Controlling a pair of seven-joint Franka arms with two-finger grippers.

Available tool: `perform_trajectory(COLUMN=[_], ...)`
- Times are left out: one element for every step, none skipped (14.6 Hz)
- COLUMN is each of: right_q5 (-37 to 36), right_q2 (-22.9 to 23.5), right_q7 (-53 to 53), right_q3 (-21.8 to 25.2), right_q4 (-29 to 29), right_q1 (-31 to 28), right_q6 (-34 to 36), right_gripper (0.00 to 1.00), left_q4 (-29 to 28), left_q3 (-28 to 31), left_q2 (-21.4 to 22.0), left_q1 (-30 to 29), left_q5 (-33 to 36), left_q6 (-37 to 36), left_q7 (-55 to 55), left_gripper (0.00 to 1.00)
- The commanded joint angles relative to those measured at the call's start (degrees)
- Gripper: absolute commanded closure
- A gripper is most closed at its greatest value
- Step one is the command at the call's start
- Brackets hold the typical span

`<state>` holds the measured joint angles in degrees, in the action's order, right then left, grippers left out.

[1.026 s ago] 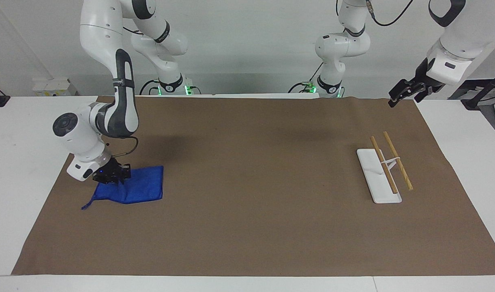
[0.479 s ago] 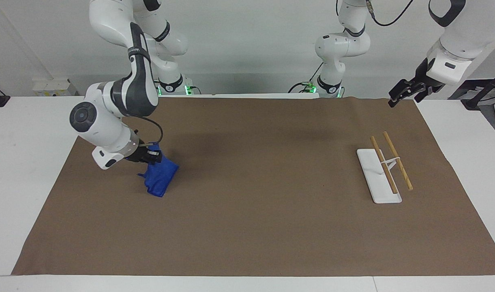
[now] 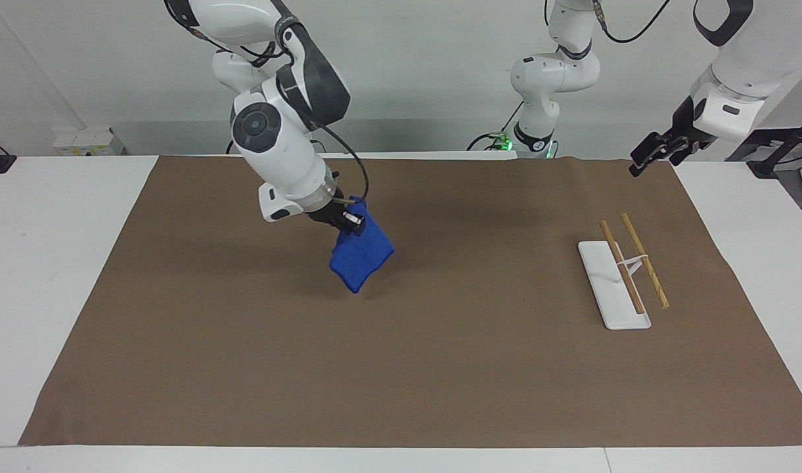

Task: Right arm passes towel to left arm to hang
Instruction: 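Carry the towel with the right gripper toward the left gripper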

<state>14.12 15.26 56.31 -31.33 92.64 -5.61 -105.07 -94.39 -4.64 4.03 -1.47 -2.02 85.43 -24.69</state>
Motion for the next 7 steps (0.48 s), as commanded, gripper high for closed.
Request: perform_trajectory(right_q5=[5.37,7.13,7.5,7.59,7.68,7.59,7.59], right_q2=[1.26,1.7,2.49,3.11,3.37,3.46,3.9], right_q7=[7.3,10.28,13.27,15.74,18.63,21.88,24.44], right_q3=[-4.08,-5.14,-6.8,-8.56,-10.14,-11.72,-13.39], right_q4=[-1.06,-1.06,-1.23,-1.32,-1.58,-1.67,-1.67], right_q1=[-0.99,-0.9,-0.9,-0.9,-0.9,-0.9,-0.9], right_q6=[-4.86,-7.23,-9.51,-11.71,-14.95,-17.42,-19.88], right_gripper=[1.0,1.0,1.0,1.0,1.0,1.0,1.0], left_q4=[-6.5,-8.16,-9.49,-11.24,-13.17,-15.97,-18.61], left_q3=[-0.19,-0.37,-0.54,-0.63,-0.63,-0.63,-0.63], left_q2=[2.65,2.91,3.61,4.22,5.19,6.33,7.64], left_q1=[0.59,0.68,0.94,2.59,3.83,4.01,4.1], left_q5=[-4.37,-6.14,-7.37,-8.17,-9.05,-11.32,-13.95], left_q6=[6.23,7.72,9.39,11.76,14.48,17.55,20.28], left_q7=[-20.05,-26.22,-33.16,-40.71,-47.31,-53.2,-59.09], left_gripper=[0.0,0.0,0.0,0.0,0.0,0.0,0.0])
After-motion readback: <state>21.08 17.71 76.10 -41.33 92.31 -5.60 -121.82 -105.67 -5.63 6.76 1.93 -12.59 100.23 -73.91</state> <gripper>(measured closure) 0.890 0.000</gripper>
